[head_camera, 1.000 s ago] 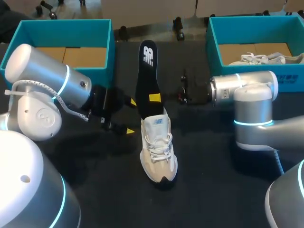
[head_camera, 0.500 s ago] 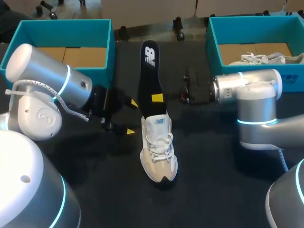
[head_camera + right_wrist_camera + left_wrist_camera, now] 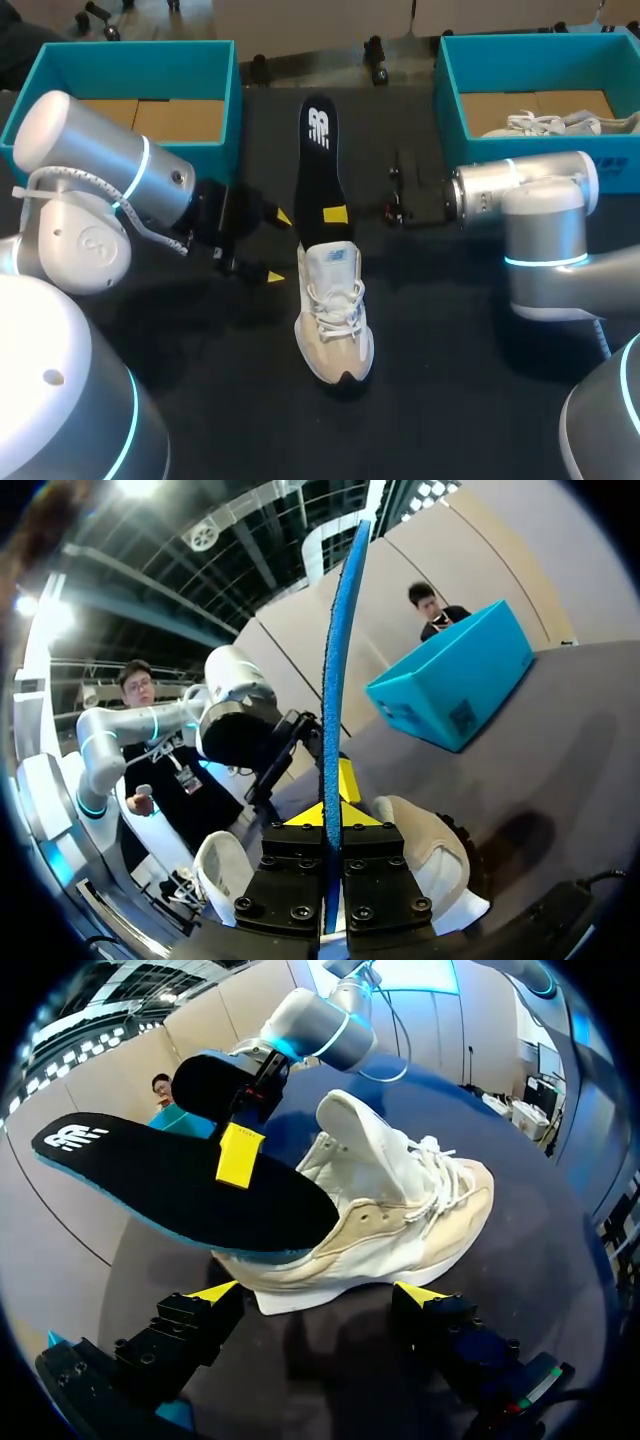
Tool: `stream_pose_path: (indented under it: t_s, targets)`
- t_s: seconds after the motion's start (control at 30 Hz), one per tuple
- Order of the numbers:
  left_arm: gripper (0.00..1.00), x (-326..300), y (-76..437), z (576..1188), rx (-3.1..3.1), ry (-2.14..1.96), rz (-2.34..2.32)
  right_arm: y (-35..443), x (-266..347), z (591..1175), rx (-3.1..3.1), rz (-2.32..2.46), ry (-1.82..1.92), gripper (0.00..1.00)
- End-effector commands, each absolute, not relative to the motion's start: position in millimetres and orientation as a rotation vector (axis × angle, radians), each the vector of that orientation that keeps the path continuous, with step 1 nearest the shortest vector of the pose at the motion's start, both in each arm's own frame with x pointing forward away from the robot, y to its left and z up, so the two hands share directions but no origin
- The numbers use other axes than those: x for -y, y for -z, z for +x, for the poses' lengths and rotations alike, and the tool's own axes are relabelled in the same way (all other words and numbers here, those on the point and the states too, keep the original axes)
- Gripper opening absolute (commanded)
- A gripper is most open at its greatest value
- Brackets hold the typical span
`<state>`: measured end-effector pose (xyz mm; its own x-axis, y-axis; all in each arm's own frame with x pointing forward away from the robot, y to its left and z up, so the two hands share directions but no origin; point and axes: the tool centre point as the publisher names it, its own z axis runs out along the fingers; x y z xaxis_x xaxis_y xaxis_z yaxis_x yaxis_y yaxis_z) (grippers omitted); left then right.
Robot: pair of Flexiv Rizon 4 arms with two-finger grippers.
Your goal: Take the shoe out of the shoebox, open the shoe tongue, remove and reinsert the insole, then place the shoe into the shoebox
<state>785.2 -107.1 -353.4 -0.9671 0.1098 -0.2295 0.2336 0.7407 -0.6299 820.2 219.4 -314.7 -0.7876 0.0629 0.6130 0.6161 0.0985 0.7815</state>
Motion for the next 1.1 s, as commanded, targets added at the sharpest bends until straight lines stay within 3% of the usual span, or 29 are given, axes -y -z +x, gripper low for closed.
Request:
stream_pose_path:
  t_s: [0.03,1.1]
  targets:
    - [1.00,106.5,353.5,786.1,-2.774,1.016,0.271,320.8,-224.3,818.3,1.967,-0.665,1.723,0.00]
    - [1.00,104.3,355.5,789.4,-2.778,1.003,0.257,341.6,-224.8,784.6,1.960,-0.757,1.670,0.00]
